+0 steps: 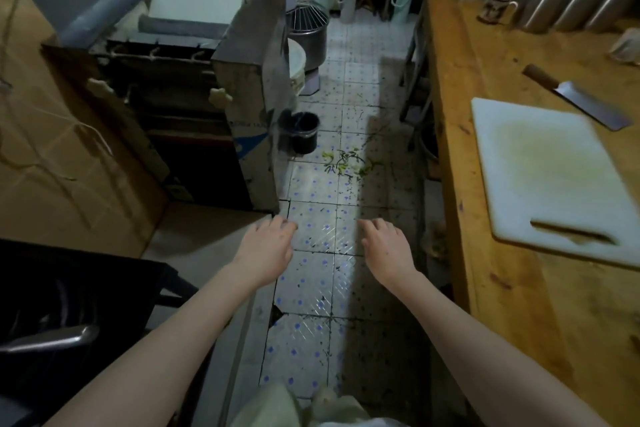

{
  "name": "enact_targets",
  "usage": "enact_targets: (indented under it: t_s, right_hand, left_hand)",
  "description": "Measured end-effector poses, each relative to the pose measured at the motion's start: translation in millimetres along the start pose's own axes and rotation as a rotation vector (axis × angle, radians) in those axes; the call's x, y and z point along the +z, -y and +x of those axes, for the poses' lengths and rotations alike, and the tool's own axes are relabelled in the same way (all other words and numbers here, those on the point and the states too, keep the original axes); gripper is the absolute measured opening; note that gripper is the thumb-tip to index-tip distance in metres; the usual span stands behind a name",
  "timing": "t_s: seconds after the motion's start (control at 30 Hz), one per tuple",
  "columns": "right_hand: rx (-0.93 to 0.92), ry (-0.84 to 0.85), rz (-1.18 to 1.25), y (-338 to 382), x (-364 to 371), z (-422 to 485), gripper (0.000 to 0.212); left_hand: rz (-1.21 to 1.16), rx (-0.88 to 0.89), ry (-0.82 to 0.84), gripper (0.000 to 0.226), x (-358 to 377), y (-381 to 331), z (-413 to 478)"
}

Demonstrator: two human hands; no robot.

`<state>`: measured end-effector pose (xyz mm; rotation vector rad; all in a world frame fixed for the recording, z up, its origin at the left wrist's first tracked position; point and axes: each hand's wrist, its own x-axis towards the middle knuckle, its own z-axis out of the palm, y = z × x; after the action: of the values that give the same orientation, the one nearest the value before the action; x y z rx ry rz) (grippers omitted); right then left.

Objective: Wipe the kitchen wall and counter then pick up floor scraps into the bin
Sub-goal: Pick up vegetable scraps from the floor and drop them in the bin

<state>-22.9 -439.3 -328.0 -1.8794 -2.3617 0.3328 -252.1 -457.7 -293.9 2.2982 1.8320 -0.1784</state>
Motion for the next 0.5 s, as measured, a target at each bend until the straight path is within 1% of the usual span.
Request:
enact_targets:
  t_s: [0.2,0.3,0.37,0.5]
  right_hand:
    - [0.043,0.049,-0.010,-13.2,3.3,58.1,0.049]
    - [0.070,0.044,-0.022,-16.6,1.4,91.9,0.051]
    - [0.104,0.030,-0.043,-18.3,-2.5,116.8,0.048]
    - [0.158,0.012,-0.068,-22.0,-11.9,163.7,0.046]
  left_hand:
    - [-0.038,0.017,0.041,0.039,1.3,20.2,66.7]
    - [-0.034,0.043,0.044,0.041,-3.1,34.4,109.8]
    - [-0.049,0.072,0.040,0.041,-8.4,43.6,142.5]
    - [-0.077,0.144,0.010,0.037,-25.2,61.3,202.6]
